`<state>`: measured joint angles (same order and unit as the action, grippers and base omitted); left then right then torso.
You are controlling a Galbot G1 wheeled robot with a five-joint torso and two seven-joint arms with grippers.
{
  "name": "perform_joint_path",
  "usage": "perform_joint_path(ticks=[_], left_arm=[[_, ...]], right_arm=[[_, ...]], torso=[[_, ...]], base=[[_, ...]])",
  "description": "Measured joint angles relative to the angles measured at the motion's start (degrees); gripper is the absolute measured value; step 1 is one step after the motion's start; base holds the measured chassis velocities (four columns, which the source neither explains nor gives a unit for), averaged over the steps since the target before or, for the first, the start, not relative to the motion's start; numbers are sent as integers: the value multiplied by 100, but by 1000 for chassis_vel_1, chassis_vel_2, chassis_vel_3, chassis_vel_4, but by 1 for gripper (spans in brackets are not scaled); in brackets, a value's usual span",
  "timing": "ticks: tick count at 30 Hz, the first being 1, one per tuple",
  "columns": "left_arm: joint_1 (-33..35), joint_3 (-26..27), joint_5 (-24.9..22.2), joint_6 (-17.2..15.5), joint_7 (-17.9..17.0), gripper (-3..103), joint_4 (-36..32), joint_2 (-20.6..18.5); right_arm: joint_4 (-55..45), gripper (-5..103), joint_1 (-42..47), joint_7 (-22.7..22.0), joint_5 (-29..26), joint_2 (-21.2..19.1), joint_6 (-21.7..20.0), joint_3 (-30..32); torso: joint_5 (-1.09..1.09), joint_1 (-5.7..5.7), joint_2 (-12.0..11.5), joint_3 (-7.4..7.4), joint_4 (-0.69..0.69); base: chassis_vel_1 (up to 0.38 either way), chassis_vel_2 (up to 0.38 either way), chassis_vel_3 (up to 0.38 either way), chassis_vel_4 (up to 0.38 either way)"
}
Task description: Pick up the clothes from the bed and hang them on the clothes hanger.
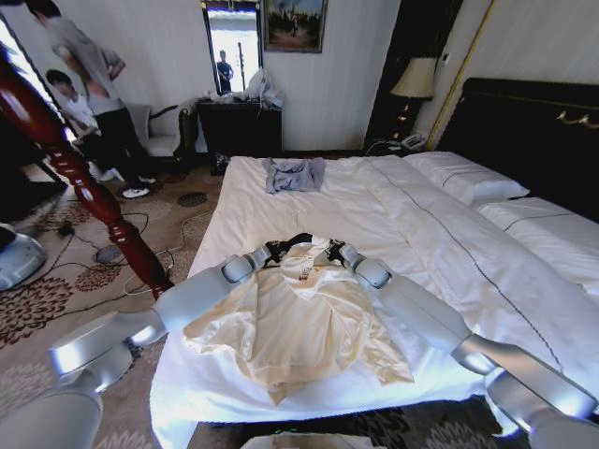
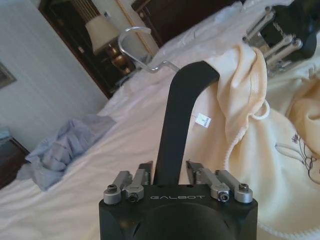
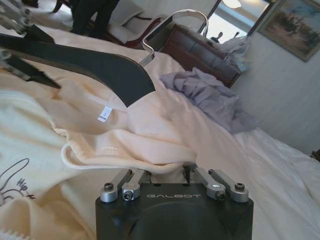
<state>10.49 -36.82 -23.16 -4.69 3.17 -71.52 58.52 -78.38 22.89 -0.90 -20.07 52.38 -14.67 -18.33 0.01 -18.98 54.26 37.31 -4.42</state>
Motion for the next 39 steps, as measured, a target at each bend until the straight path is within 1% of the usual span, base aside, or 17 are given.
perform_joint_path(ticks=[1,3,7,8,9,10,12,13,16,17,19,22,24,26,32,37,39], left_arm=[[44,46,7,-26,-45,46,-80,-51],[73,81,9,-42,-74,46,-142,-83],[285,377,-41,-138,-181,68,-600,-328],[285,377,-41,-138,-181,68,-600,-328],[379,494,-54,-143,-198,73,-733,-434],[416,536,-58,-144,-205,73,-779,-475],[751,886,-137,-148,-292,84,-1059,-731],[751,886,-137,-148,-292,84,-1059,-731],[1268,1439,-439,-196,-523,97,-1276,-900],[1478,1681,-631,-221,-625,99,-1313,-910],[1603,1836,-765,-234,-686,99,-1327,-910],[2012,2443,-1351,-291,-891,100,-1424,-917],[2130,2638,-1522,-360,-918,100,-1474,-959],[2416,3001,-1814,-473,-929,100,-1512,-1116],[2685,3077,-2044,-547,-627,100,-1302,-1313],[2691,2941,-2306,-520,-406,100,-1045,-1103],[2563,2852,-2445,-422,-255,100,-901,-946]], right_arm=[[-4,28,24,-24,-4,-11,-4,55],[-4,28,42,-31,-9,-18,-4,85],[-61,26,158,-36,-76,-108,0,242],[-61,26,158,-36,-76,-108,0,242],[-98,24,199,-38,-80,-138,1,280],[-110,23,211,-41,-81,-147,1,291],[-163,22,282,-49,-76,-188,3,355],[-163,22,282,-49,-76,-188,3,355],[-176,22,353,-43,-50,-197,48,409],[-173,22,366,-38,-44,-190,75,417],[-171,22,373,-37,-44,-178,87,421],[-177,22,403,-54,-76,-123,129,440],[-193,22,418,-71,-101,-115,155,449],[-237,22,460,-83,-152,-120,236,475],[-277,22,551,-78,-207,-186,460,552],[-340,22,566,-66,-184,-243,532,553],[-379,22,566,-66,-182,-256,535,555]], torso=[[-2,0,0,0,0],[-2,0,0,0,0],[-2,0,0,0,-1],[-2,0,0,0,-1],[-2,0,0,0,-2],[-1,0,0,0,-2],[-2,0,0,0,0],[-2,0,0,0,0],[-2,1,0,-1,1],[-3,1,0,0,1],[-4,1,0,0,0],[-4,0,0,0,-1],[-4,0,0,0,-1],[-1,1,0,-1,0],[-2,1,1,0,2],[-2,1,0,0,-1],[-2,1,0,0,-1]], base=[[0,0,0,0],[0,0,0,0],[0,0,0,0],[0,0,0,0],[0,0,0,0],[0,0,0,0],[0,0,0,0],[0,0,0,0],[0,0,0,0],[0,0,0,0],[0,0,0,0],[0,0,0,0],[0,0,0,0],[0,0,0,0],[0,0,0,0],[0,0,0,0],[0,0,0,0]])
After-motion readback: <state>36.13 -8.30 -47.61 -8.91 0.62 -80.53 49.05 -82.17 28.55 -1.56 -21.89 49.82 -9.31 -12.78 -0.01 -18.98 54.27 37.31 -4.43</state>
